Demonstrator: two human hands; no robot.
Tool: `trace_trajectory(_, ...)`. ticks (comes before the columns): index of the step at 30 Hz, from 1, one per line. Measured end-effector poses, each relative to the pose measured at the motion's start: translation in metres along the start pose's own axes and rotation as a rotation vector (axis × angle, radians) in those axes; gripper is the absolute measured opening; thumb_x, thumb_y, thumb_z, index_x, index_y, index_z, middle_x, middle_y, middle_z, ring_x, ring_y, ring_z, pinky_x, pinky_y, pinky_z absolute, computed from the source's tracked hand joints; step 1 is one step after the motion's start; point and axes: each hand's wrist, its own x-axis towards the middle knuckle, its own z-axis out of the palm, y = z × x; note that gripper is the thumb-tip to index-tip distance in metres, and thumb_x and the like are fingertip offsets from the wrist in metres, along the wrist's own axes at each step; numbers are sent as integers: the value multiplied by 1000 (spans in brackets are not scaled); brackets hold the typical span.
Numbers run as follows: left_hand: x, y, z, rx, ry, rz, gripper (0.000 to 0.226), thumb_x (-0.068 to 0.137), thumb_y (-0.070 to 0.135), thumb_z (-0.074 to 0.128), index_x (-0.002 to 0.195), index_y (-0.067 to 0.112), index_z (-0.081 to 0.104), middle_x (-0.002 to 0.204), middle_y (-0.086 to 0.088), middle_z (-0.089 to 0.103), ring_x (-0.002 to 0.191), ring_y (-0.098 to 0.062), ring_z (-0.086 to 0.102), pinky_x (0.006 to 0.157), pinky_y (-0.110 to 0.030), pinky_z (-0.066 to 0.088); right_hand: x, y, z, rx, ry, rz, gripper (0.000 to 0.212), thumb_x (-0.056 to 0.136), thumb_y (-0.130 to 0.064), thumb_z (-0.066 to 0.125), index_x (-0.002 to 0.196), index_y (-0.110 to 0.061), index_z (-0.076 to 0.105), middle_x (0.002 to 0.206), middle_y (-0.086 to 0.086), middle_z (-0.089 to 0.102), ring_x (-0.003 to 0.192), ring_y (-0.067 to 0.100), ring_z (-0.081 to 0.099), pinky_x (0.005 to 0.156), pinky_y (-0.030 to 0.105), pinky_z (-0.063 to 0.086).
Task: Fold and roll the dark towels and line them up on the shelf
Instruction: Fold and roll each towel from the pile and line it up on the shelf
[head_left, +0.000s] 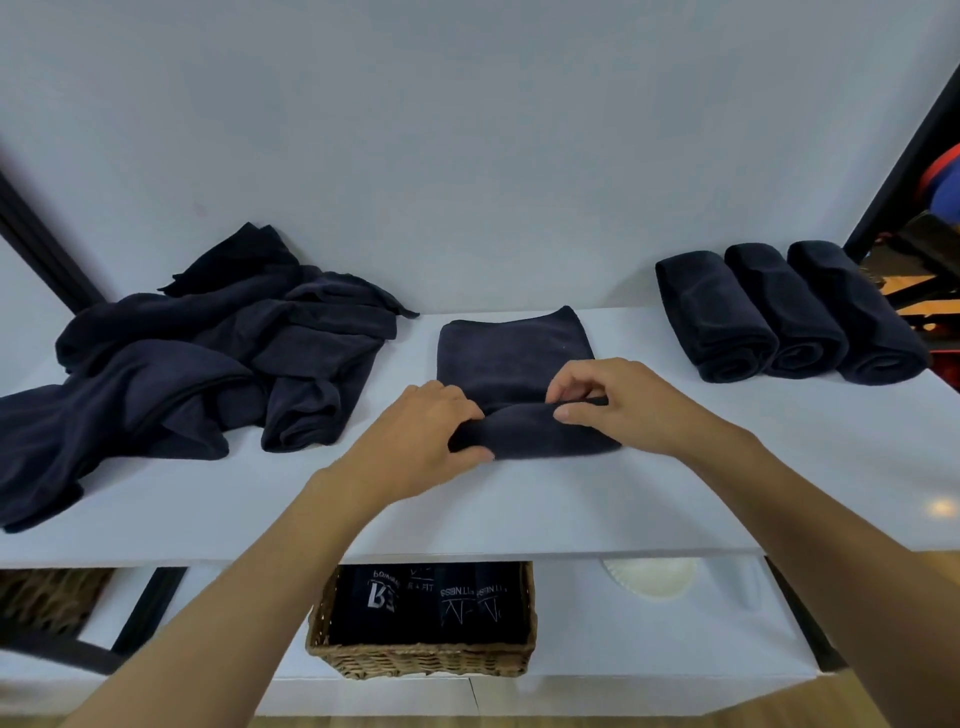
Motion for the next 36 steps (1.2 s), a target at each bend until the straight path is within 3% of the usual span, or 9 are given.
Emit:
trace_trajectory(5,35,-17,-18,-277,-319,-208,28,90,43,63,98,17,70,98,3,62,90,-15,55,74,-19,41,-8,11,5,-544,68,-344,45,79,-56,64,115,-29,68,120,-14,58,108,9,49,89,29,31)
trace_trajectory(8,53,-18,-24,-296,-418,-257,30,92,40,61,71,19,62,86,1,57,80,-15,54,70,-23,39,8,21,-1,-480,23,-271,34,85,-45,68,116,-30,66,114,-15,64,101,11,55,91,31,33)
trace_trajectory(14,33,-15,-9,-148,45,-189,37,76,52,73,106,32,65,98,14,60,91,-9,56,80,-28,47,40,25,-11,-7,-106,46,5,92,-40,61,96,-42,59,97,-21,66,90,-2,59,69,20,43)
trace_trajectory(18,51,-22,-7,-157,-57,-209,31,88,46,65,109,23,67,106,5,62,98,-16,56,89,-34,45,53,18,-13,-107,-111,87,7,94,-36,58,90,-37,52,93,-16,65,90,14,55,78,29,40)
trace_trajectory(22,80,-33,-15,-197,-240,-219,25,95,40,57,108,23,71,106,1,62,102,-18,55,92,-36,43,42,14,-6,-439,171,-314,6,91,-26,63,97,-28,65,99,-13,61,90,14,56,87,34,33)
trace_trajectory(24,90,-37,-14,-223,-256,-226,23,97,36,56,104,22,73,103,1,62,103,-19,55,94,-40,44,36,20,-2,-506,151,-353,26,85,-37,71,107,-22,69,106,-9,64,96,18,58,89,36,36)
trace_trajectory(26,94,-36,-10,-163,-141,-207,22,96,35,57,100,22,74,95,5,63,99,-20,58,91,-40,45,42,29,-3,-523,87,-273,43,82,-46,72,118,-23,65,114,-10,64,105,17,56,94,33,31)
trace_trajectory(30,71,-32,2,127,275,54,32,86,46,68,97,16,73,91,1,69,81,-23,61,77,-40,47,67,30,-14,-301,27,-99,34,88,-46,65,118,-31,63,100,-15,58,94,-3,43,90,20,25)
trace_trajectory(36,93,-52,2,98,36,-6,43,88,57,56,114,23,63,104,6,65,97,-21,53,87,-36,36,101,21,-31,-35,-109,166,12,90,-35,64,101,-32,59,103,-13,67,99,12,60,86,30,48)
